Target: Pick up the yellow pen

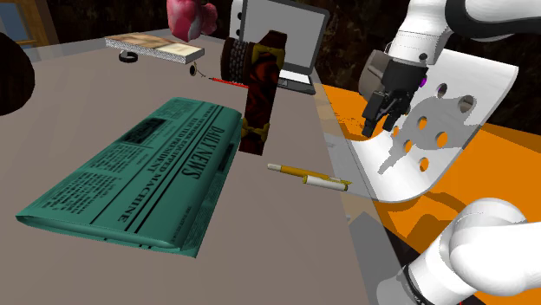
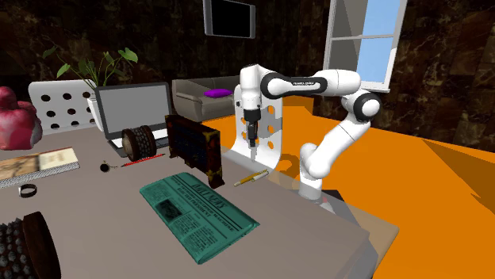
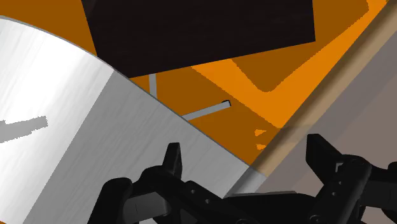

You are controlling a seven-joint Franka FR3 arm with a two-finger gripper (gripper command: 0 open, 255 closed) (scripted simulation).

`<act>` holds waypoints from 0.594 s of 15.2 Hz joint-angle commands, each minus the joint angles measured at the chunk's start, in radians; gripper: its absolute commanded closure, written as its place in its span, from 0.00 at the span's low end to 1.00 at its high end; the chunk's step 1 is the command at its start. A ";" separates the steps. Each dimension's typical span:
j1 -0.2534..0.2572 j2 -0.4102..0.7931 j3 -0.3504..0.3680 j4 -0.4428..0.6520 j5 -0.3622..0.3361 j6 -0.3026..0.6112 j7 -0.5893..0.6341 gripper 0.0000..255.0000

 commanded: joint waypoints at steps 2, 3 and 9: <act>0.014 0.009 0.018 0.004 0.014 0.009 0.005 0.00; 0.027 0.018 0.035 0.009 0.027 0.019 0.010 0.00; 0.104 0.082 0.141 0.052 0.097 0.075 0.040 0.00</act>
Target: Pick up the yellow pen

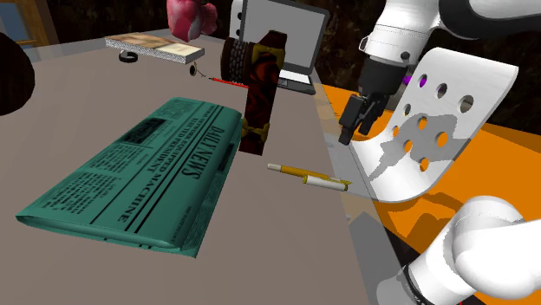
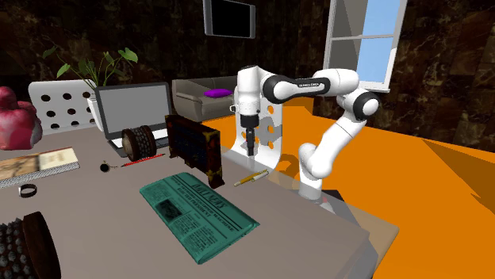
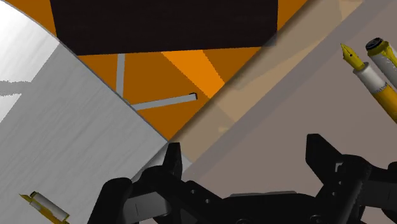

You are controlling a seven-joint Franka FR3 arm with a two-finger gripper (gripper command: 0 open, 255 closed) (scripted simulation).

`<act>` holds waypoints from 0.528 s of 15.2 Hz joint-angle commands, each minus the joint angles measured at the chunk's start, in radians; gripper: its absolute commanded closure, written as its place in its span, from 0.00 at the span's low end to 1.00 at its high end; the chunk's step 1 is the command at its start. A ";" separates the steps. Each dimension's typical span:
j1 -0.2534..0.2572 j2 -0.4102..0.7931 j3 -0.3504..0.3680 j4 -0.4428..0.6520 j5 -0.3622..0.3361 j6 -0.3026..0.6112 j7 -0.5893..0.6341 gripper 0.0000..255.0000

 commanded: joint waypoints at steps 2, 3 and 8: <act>0.035 0.043 0.053 0.034 0.030 0.029 0.014 0.00; 0.046 0.056 0.071 0.044 0.038 0.038 0.019 0.00; 0.097 0.125 0.160 0.103 0.073 0.082 0.043 0.00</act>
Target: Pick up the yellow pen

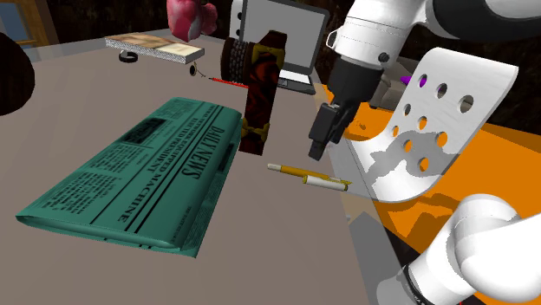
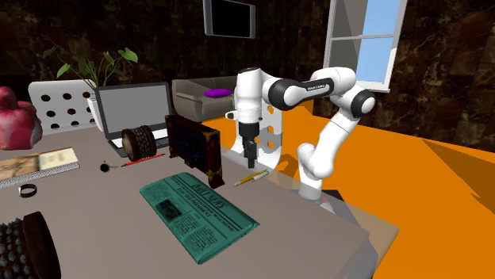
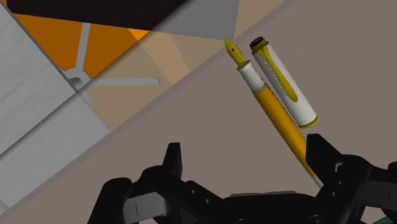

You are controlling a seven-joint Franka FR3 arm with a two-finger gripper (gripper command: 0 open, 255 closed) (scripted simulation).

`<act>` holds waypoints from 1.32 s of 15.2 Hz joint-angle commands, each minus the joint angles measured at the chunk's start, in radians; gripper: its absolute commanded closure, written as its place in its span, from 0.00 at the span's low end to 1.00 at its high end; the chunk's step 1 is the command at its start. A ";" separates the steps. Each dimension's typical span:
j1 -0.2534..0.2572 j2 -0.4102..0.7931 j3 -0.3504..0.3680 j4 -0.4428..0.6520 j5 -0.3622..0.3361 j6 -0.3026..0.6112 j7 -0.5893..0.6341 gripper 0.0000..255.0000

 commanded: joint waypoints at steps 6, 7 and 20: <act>0.037 0.049 0.073 0.017 0.023 0.059 0.021 0.00; 0.038 0.048 0.075 0.003 0.025 0.072 0.020 0.00; 0.041 0.048 0.082 -0.046 0.030 0.121 0.017 1.00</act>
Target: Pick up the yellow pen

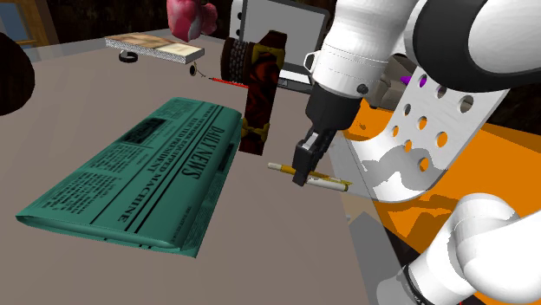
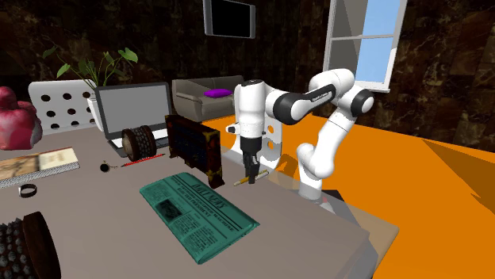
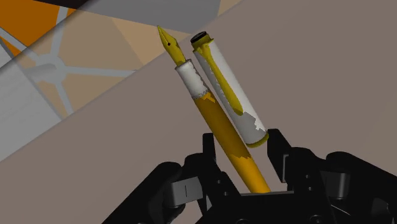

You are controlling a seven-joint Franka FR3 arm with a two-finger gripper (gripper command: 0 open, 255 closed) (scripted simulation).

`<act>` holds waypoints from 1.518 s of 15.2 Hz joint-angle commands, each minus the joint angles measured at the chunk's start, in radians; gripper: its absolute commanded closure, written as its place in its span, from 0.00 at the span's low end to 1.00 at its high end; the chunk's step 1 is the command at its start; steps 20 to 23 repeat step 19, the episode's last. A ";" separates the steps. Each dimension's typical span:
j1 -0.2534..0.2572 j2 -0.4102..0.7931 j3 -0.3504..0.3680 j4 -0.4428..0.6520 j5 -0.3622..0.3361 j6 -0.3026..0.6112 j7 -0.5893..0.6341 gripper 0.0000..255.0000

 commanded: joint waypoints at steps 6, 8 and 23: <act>-0.003 0.000 -0.008 0.055 -0.006 -0.055 0.003 1.00; -0.004 0.003 -0.012 0.083 -0.010 -0.080 0.004 1.00; -0.013 0.027 -0.025 0.224 -0.025 -0.198 0.013 1.00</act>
